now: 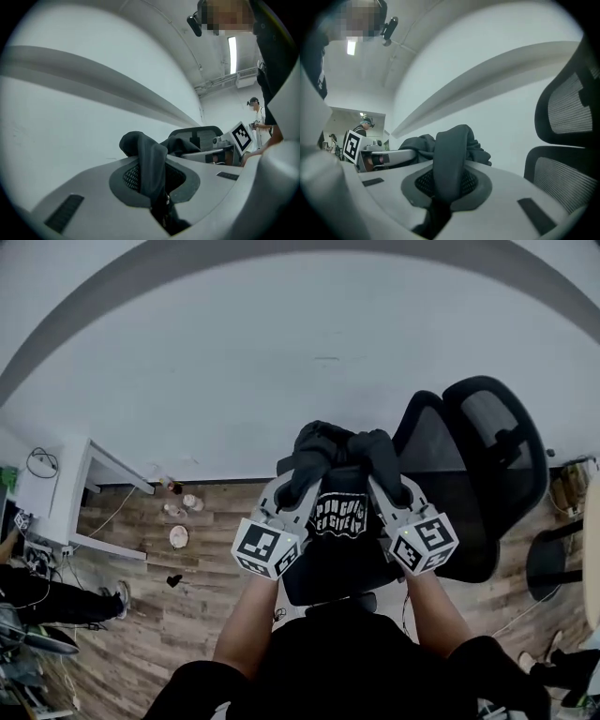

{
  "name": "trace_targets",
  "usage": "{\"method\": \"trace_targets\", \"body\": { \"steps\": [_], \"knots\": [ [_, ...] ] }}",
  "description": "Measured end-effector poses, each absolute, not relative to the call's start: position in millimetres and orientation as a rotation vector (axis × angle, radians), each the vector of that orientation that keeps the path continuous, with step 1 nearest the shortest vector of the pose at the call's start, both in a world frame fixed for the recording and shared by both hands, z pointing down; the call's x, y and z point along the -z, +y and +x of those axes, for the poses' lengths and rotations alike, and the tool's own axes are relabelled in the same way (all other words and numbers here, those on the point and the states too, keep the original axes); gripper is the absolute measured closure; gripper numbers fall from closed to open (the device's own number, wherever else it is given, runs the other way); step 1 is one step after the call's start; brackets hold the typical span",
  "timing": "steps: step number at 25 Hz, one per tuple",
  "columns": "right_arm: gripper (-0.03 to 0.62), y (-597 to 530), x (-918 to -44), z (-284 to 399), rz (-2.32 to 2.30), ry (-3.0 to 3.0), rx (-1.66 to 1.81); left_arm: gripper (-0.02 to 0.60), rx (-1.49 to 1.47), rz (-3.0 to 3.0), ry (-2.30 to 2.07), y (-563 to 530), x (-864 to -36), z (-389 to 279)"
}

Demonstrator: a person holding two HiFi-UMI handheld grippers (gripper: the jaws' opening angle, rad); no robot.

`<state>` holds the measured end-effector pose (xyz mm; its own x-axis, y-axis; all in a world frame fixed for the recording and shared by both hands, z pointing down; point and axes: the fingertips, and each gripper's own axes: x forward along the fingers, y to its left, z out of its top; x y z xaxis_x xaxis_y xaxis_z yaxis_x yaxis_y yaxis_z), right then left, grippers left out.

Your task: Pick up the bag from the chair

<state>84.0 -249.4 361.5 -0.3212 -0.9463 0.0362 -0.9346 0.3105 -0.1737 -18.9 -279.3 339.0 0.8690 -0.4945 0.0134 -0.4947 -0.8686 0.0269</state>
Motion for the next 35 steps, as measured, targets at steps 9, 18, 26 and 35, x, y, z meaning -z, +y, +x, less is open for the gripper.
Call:
{"method": "trace_targets", "body": {
  "steps": [9,18,26,35],
  "knots": [
    [0.543,-240.7,-308.4,72.0,-1.782,2.479,0.088,0.529,0.078,3.085,-0.802,-272.3,-286.6,-28.5],
    [0.545,-237.0,-303.7,71.9,-1.835,2.470,0.071,0.529,0.102,3.074,-0.799,-266.2,-283.0,-26.5],
    [0.545,-232.3,-300.1,71.2,-1.863,2.468,0.041,0.529,0.107,3.075,-0.797,-263.3,-279.9,-25.3],
    [0.545,-237.8,-298.9,68.9,-1.874,2.456,0.006,0.529,0.109,3.075,-0.790,-269.0,-279.5,-26.9]
  ]
}}
